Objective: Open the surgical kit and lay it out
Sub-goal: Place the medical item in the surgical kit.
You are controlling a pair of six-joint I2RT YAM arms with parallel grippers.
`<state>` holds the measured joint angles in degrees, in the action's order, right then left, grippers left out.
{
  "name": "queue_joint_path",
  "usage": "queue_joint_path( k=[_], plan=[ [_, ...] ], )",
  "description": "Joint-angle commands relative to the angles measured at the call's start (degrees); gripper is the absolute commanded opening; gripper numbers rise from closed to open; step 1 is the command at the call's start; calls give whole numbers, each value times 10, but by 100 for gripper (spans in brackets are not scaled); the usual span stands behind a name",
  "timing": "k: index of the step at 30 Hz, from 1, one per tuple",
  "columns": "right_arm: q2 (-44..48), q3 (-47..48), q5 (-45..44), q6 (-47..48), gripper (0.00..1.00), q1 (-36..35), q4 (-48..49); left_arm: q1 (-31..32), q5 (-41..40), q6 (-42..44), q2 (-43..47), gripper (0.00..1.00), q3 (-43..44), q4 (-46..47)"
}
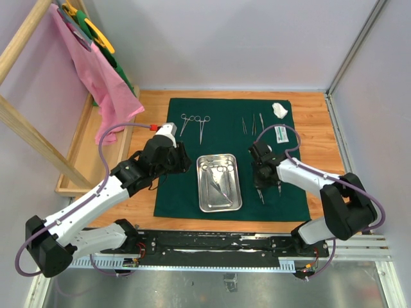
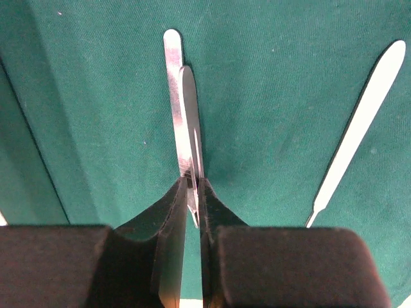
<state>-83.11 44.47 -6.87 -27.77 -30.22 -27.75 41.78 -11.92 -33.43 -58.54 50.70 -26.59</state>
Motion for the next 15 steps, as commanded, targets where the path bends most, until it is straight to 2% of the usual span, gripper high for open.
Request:
queue_joint_path(
  k=[1, 5, 15],
  plan=[
    [3, 0, -21, 8, 9, 8, -17, -4, -2, 6, -5, 48, 4, 15],
    [22, -2, -25, 15, 4, 21, -29, -4, 1, 6, -9, 48, 7, 16],
    [39, -4, -40, 32, 1, 51, -41, -4, 4, 7, -13, 47, 12, 16]
  ],
)
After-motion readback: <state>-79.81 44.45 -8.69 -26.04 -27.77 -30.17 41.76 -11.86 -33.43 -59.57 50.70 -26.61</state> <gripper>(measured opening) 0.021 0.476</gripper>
